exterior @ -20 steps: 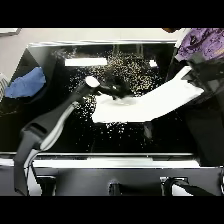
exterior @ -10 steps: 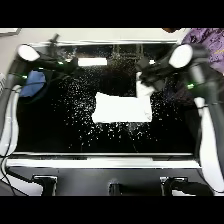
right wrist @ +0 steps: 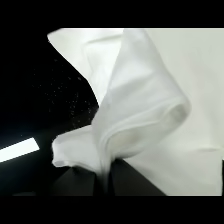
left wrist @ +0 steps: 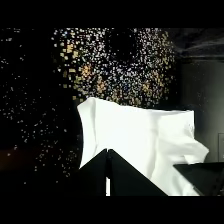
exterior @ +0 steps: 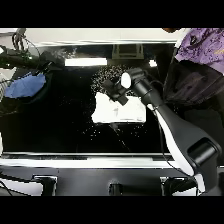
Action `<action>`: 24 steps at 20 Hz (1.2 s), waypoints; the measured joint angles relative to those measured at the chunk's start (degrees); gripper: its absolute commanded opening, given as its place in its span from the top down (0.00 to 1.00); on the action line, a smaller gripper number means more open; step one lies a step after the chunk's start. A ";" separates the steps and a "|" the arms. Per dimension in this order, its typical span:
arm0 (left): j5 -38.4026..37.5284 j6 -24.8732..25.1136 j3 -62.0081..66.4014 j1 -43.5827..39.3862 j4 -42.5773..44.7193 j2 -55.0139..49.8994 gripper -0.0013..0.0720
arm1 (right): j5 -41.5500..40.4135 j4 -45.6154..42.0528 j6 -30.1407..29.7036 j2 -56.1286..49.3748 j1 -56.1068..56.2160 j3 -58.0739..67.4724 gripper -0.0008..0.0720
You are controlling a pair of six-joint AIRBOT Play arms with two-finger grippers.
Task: Fold the clothes and pants, and hang the long-sleeved shirts on hangers.
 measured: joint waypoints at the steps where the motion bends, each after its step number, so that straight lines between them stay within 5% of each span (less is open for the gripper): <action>1: -0.09 0.00 0.00 0.24 0.04 0.09 0.96 | -0.74 0.02 0.44 -0.96 0.63 0.00 0.96; 13: -0.61 0.55 0.00 0.76 0.20 0.20 0.96 | -7.72 0.42 2.91 -5.68 2.25 0.00 0.95; 14: -0.61 0.59 0.00 0.76 0.20 0.20 0.96 | -8.33 0.42 2.89 -5.88 2.25 0.00 0.91; 18: -0.61 0.66 0.00 0.76 0.20 0.20 0.96 | -9.44 1.40 0.79 -6.51 2.25 0.00 0.45; 22: -0.63 0.76 0.00 0.76 0.20 0.20 0.96 | -9.27 3.50 -4.90 -6.03 2.16 0.00 0.41; 24: -0.63 0.76 0.00 0.76 0.20 0.20 0.96 | -8.92 3.98 -7.26 -4.83 1.31 0.00 0.29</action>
